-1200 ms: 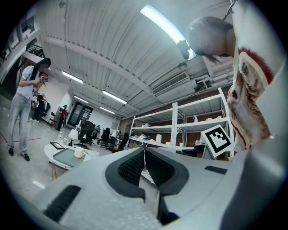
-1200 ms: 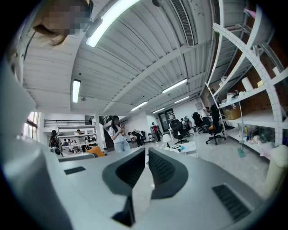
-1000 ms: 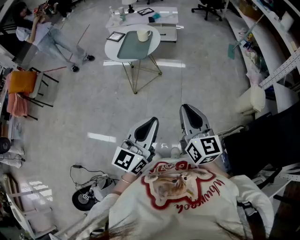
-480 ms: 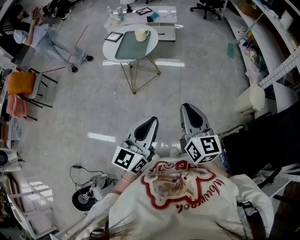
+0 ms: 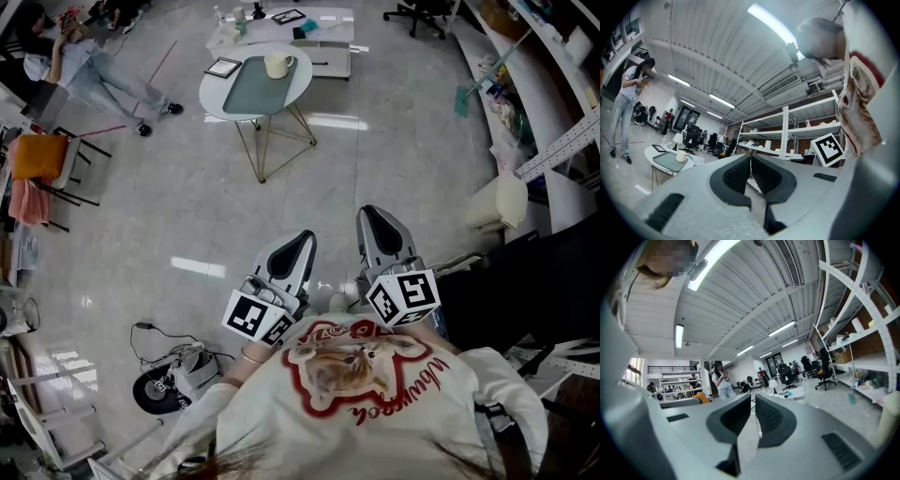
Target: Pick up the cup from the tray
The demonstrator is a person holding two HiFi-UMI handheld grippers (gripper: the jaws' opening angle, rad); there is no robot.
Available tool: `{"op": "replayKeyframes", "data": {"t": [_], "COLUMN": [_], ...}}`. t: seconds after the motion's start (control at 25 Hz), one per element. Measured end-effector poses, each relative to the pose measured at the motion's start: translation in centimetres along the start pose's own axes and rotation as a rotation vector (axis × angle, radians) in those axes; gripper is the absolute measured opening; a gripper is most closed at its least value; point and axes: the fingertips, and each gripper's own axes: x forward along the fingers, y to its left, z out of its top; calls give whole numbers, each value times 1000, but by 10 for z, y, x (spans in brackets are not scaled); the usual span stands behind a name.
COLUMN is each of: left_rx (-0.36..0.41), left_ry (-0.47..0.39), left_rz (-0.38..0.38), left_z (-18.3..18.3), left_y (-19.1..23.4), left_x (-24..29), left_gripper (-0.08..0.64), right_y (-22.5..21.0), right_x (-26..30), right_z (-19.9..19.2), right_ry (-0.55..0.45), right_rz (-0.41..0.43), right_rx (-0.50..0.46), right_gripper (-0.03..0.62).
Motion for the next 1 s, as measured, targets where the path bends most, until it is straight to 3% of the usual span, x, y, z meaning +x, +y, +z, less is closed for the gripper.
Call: {"op": "replayKeyframes", "data": {"t": [0.6, 1.0], "left_rx": [41, 28], "left_ry": [5, -7], "left_rz": [11, -17], "left_z": [-2, 14], "left_y": [16, 105], "left_x": [26, 73], "left_gripper": [18, 18], "right_y": [-13, -19], "right_x": [35, 126], "right_z": [6, 9], "right_ry": [-1, 0], "right_rz": [63, 48], "right_rx": [-2, -29], "right_gripper": [46, 46]}}
